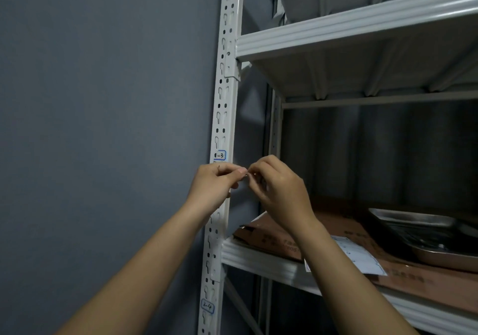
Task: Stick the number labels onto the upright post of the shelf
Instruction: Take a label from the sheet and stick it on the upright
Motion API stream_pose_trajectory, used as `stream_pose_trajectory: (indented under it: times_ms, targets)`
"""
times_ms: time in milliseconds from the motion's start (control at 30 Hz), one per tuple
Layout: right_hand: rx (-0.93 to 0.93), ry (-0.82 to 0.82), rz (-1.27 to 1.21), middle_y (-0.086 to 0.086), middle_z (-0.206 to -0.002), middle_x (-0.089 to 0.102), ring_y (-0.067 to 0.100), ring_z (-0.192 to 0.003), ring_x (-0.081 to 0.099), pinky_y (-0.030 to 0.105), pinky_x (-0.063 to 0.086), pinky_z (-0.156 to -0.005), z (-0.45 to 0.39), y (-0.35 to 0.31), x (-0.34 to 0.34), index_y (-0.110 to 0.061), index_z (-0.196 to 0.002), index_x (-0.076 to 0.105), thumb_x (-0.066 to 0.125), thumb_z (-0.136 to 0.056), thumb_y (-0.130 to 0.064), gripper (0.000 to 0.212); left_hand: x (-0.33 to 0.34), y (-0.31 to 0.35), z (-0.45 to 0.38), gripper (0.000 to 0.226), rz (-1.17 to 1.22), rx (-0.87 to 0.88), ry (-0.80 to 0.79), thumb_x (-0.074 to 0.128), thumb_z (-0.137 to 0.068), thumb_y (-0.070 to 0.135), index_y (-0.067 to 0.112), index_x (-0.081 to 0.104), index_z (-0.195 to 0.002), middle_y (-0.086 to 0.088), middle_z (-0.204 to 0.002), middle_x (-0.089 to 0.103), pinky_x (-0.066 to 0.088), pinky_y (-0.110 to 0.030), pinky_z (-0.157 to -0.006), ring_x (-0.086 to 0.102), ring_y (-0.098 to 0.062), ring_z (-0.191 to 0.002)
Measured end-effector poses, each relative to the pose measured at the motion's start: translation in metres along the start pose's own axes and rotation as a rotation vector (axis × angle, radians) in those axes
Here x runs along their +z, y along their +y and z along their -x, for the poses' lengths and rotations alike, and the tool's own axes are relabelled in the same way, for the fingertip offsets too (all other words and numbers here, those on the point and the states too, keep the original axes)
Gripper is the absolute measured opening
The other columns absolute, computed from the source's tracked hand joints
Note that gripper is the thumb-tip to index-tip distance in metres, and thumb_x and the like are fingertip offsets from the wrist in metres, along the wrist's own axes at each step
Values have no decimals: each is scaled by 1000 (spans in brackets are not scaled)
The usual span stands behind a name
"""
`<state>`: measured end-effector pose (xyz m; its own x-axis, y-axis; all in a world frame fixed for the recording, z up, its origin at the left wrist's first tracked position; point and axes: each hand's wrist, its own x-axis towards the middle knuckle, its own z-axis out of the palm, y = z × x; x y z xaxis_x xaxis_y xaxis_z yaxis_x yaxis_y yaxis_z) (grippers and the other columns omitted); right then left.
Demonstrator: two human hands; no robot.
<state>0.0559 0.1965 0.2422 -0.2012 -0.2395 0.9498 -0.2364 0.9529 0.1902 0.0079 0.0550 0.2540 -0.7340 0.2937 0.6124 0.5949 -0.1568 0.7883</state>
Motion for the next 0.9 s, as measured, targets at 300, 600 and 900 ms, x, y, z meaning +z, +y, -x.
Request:
stream_pose_trajectory:
  times_ms: [300, 600, 900]
  targets:
    - [199, 44, -110, 0, -93, 60, 16, -76, 60, 40, 52, -60, 33, 1, -32, -14, -93, 69, 66, -87, -20, 9, 34, -3, 33, 19, -10, -6, -70, 58, -93, 16, 24, 70, -80, 3, -78, 68, 48, -22, -63, 60, -9, -72]
    - [317, -26, -177, -3, -90, 66, 12, -79, 62, 37, 53, -71, 69, 19, -83, -16, -97, 74, 66, -88, -14, 12, 82, 8, 54, 18, -79, 14, -151, 53, -96, 18, 18, 69, -87, -3, -79, 67, 49, -30, -71, 60, -14, -75]
    - [354, 24, 69, 1, -90, 70, 21, -82, 65, 40, 53, -70, 76, 68, -129, -14, -92, 73, 67, -86, -12, 9, 158, 16, 42, 22, -22, 29, -236, 59, -92, 18, 10, 70, -76, -3, -64, 62, 41, -24, -60, 52, -9, -58]
